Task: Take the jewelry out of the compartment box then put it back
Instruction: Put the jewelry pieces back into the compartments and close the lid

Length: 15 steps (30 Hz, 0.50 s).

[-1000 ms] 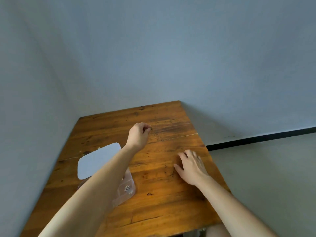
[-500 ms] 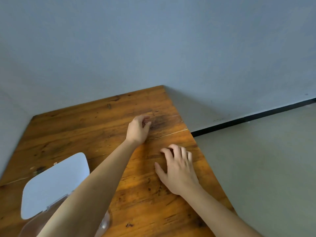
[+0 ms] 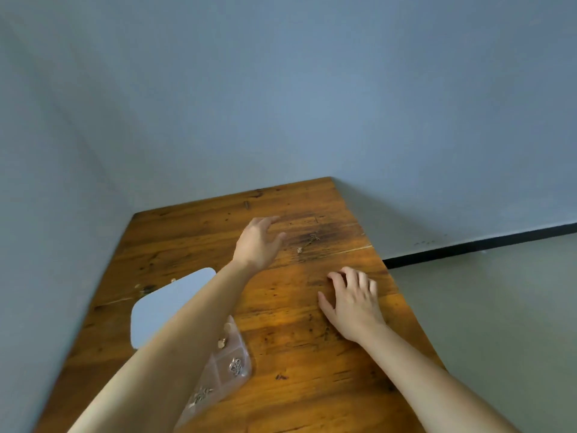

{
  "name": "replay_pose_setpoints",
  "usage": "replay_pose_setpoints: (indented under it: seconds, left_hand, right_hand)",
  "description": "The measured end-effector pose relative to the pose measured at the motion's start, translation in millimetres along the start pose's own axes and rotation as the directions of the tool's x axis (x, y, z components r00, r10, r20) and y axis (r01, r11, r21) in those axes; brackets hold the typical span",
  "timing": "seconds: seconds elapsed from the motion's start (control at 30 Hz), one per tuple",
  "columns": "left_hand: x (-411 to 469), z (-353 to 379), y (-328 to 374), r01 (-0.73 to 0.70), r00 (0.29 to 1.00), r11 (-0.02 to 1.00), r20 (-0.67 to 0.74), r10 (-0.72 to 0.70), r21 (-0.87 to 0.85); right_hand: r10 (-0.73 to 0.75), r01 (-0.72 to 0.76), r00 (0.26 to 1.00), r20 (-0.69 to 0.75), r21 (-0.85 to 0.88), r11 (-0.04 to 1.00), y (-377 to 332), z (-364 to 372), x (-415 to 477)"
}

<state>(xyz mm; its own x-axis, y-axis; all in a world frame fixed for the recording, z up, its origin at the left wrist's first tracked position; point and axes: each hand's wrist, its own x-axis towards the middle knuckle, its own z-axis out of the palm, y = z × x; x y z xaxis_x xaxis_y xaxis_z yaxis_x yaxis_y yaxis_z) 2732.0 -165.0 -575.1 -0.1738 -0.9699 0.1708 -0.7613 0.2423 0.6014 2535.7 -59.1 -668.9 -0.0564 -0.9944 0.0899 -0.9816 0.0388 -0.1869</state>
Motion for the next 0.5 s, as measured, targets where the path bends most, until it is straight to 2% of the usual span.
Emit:
replay_pose_setpoints:
  seconds: [0.07,0.13,0.2,0.27,0.33,0.4,0.43,0.5]
  left_hand:
    - [-21,-26,-14,0.014,1.000,0.999,-0.005,-0.014,0.049]
    - [-45,-46,-35,0.075,0.997,0.992,-0.004,-0.075,0.102]
    - [-73,-62,-62,0.158,0.987,0.980,-0.012,-0.158,0.122]
    - [-104,-74,-89,0.281,0.960,0.954,-0.050,-0.277,0.100]
    - [-132,-84,-115,0.417,0.906,0.907,-0.111,-0.409,0.058]
    - [-153,-90,-134,0.509,0.849,0.860,-0.151,-0.506,-0.020]
    - [-159,-91,-143,0.536,0.826,0.840,-0.154,-0.543,-0.089]
    - [-168,-93,-150,0.553,0.789,0.789,-0.134,-0.599,-0.269]
  right_hand:
    - [0.049,-0.047,0.996,0.071,-0.030,0.998,-13,-5,2]
    - [0.114,-0.118,0.981,0.160,0.013,0.993,-32,-12,4]
    - [0.098,-0.136,0.972,0.214,0.171,0.976,-56,-16,1]
    - [0.040,-0.125,0.977,0.209,0.414,0.902,-84,-15,-12]
    - [-0.037,-0.133,0.971,0.238,0.657,0.742,-112,-15,-29]
    - [-0.146,-0.130,0.949,0.278,0.772,0.623,-136,-12,-46]
    - [-0.195,-0.116,0.935,0.296,0.775,0.621,-145,-10,-53]
    - [-0.261,-0.064,0.905,0.337,0.713,0.698,-157,-4,-61]
